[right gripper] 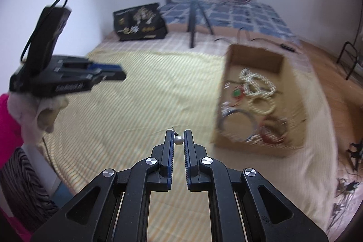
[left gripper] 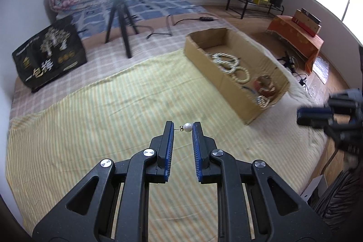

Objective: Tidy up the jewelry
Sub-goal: 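Carry the pearl earring into the box and open the left tool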

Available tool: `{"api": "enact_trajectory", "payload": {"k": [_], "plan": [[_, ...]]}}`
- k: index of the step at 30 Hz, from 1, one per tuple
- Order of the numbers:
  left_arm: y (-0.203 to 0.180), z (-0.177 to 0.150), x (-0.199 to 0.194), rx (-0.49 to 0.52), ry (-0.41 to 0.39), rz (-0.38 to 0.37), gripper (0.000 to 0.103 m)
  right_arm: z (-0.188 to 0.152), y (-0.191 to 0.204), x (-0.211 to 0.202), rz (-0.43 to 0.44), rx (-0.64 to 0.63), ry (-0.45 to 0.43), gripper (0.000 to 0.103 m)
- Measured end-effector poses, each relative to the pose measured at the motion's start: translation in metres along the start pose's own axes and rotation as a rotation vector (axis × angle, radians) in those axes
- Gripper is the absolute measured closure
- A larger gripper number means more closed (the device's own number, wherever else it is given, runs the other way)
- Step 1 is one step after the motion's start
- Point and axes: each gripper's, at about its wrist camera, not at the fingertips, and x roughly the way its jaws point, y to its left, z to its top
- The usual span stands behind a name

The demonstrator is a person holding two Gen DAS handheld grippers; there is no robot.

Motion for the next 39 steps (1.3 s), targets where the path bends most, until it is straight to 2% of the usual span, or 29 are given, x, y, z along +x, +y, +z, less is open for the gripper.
{"api": "enact_trajectory", "payload": {"k": [7, 14, 25, 39], "plan": [[-0.035, 0.012, 0.008, 0.054, -0.006, -0.034, 0.088, 0.012, -0.042, -0.017, -0.062, 0.006, -0.020, 0.096], [-0.063, 0.028, 0.019, 0.079, -0.008, -0.070, 0.088, 0.024, -0.075, -0.019, -0.080, 0.025, -0.021, 0.096], [-0.105, 0.048, 0.043, 0.149, -0.015, -0.101, 0.088, 0.054, -0.121, 0.009, -0.053, 0.099, -0.027, 0.096], [-0.133, 0.061, 0.070, 0.182, -0.026, -0.121, 0.088, 0.090, -0.163, 0.052, -0.088, 0.113, -0.009, 0.096]]}}
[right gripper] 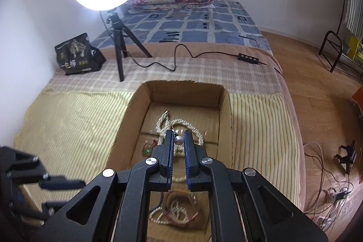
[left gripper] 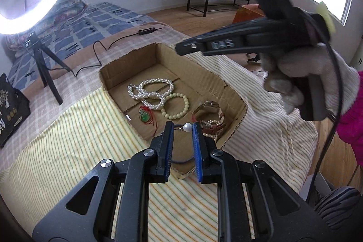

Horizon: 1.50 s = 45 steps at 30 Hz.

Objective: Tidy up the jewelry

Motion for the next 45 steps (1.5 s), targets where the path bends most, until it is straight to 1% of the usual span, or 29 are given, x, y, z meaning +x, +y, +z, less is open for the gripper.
{"api": "enact_trajectory", "payload": {"k": [11, 21, 23, 24, 25, 27, 28, 29, 30, 31, 32, 34, 35, 37, 38, 40, 45], "plan": [[0.000, 0.006, 0.005, 0.002, -0.013, -0.004, 0.088, 0.017, -0.011, 0.019, -0.009, 0.009, 0.010, 0.096], [-0.002, 0.009, 0.003, 0.009, -0.026, -0.005, 0.088, 0.019, -0.008, 0.024, -0.011, 0.003, 0.018, 0.096], [-0.002, 0.009, 0.003, 0.014, -0.031, 0.000, 0.088, 0.019, -0.008, 0.024, -0.015, 0.002, 0.018, 0.090], [-0.003, 0.009, 0.003, 0.015, -0.034, 0.002, 0.088, 0.019, -0.008, 0.024, -0.018, 0.000, 0.016, 0.080], [-0.004, 0.010, 0.002, 0.019, -0.036, 0.006, 0.088, 0.019, -0.007, 0.024, -0.020, -0.002, 0.014, 0.065], [-0.005, 0.009, 0.003, 0.025, -0.036, 0.011, 0.088, 0.019, -0.005, 0.022, -0.032, -0.010, 0.000, 0.053], [-0.005, 0.009, 0.003, 0.028, -0.035, 0.014, 0.088, 0.019, -0.004, 0.021, -0.036, -0.012, -0.005, 0.050], [-0.006, 0.008, 0.002, 0.032, -0.034, 0.015, 0.085, 0.019, -0.004, 0.020, -0.041, -0.014, -0.008, 0.047], [-0.007, 0.007, 0.001, 0.038, -0.036, 0.021, 0.080, 0.019, -0.004, 0.019, -0.046, -0.016, -0.009, 0.040], [-0.007, 0.008, 0.001, 0.041, -0.039, 0.024, 0.062, 0.019, -0.003, 0.019, -0.057, -0.020, -0.010, 0.033], [-0.008, 0.007, -0.001, 0.046, -0.052, 0.035, 0.047, 0.019, -0.001, 0.018, -0.071, -0.028, -0.013, 0.031], [-0.009, 0.007, -0.003, 0.054, -0.069, 0.053, 0.038, 0.019, 0.002, 0.016, -0.095, -0.048, -0.021, 0.030], [-0.010, 0.007, -0.005, 0.056, -0.073, 0.060, 0.037, 0.019, 0.003, 0.016, -0.101, -0.055, -0.021, 0.029], [-0.010, 0.007, -0.006, 0.058, -0.073, 0.065, 0.034, 0.018, 0.005, 0.015, -0.113, -0.066, -0.018, 0.024], [-0.010, 0.007, -0.007, 0.059, -0.073, 0.070, 0.032, 0.018, 0.007, 0.014, -0.121, -0.071, -0.018, 0.024], [-0.011, 0.007, -0.009, 0.062, -0.079, 0.077, 0.030, 0.018, 0.011, 0.012, -0.129, -0.083, -0.019, 0.024], [-0.012, 0.006, -0.019, 0.066, -0.089, 0.087, 0.030, 0.017, 0.019, 0.004, -0.129, -0.095, -0.027, 0.024]]}}
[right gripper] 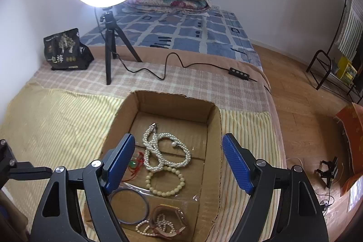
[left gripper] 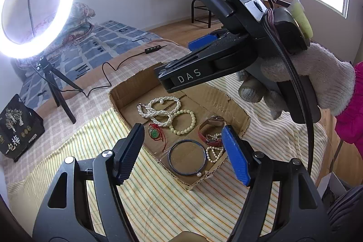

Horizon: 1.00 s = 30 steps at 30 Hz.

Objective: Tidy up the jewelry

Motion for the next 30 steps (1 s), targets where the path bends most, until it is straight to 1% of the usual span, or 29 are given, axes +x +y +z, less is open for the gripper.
{"api": "enact_trajectory", "payload": {"k": [4, 10, 18, 24, 27, 30], "plan": [[-0.001, 0.001, -0.010, 0.001, -0.011, 0.008, 0.030, 0.001, 0.007, -0.012, -0.002, -0.006, -0.015, 0.024], [-0.003, 0.000, -0.038, 0.005, -0.032, 0.023, 0.030, 0.003, 0.018, -0.038, -0.008, -0.007, -0.047, 0.024], [-0.006, -0.004, -0.094, 0.007, -0.088, 0.048, 0.030, -0.003, 0.040, -0.097, -0.032, 0.008, -0.122, 0.024], [-0.009, -0.017, -0.136, 0.007, -0.124, 0.066, 0.030, -0.011, 0.051, -0.141, -0.059, 0.054, -0.174, 0.024], [-0.011, -0.024, -0.154, 0.006, -0.143, 0.076, 0.030, -0.019, 0.057, -0.162, -0.077, 0.081, -0.201, 0.022], [-0.012, -0.032, -0.171, -0.006, -0.160, 0.079, 0.025, -0.028, 0.063, -0.181, -0.105, 0.104, -0.230, 0.021]]}}
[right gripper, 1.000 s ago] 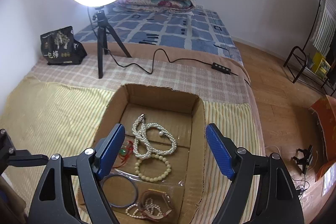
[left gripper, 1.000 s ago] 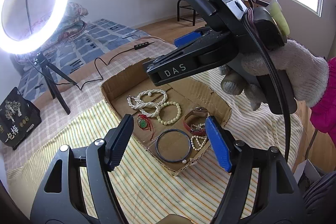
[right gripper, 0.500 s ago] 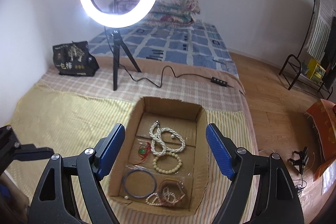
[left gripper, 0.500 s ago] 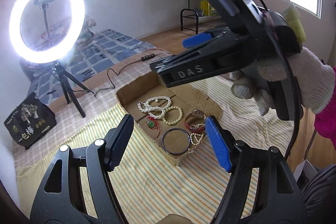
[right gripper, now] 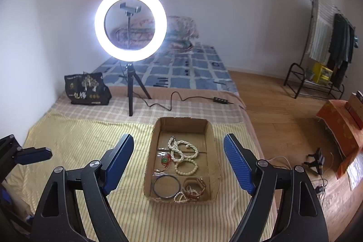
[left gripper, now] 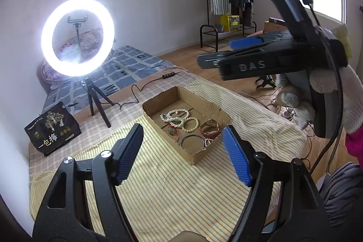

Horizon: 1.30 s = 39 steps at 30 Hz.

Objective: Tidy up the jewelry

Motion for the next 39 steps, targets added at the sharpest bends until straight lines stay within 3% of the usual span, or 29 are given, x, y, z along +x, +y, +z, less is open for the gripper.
{"api": "enact_trajectory", "payload": {"k": [11, 33, 39], "plan": [[0.006, -0.014, -0.045, -0.047, -0.056, 0.016, 0.023, -0.028, 0.023, -0.044, -0.062, 0.001, -0.059, 0.021], [0.004, -0.028, -0.064, -0.058, -0.075, 0.042, 0.005, -0.067, 0.038, -0.061, -0.118, 0.034, -0.124, 0.017], [0.004, -0.032, -0.062, -0.065, -0.059, 0.078, 0.000, -0.071, 0.033, -0.057, -0.116, 0.073, -0.121, 0.017]]}}
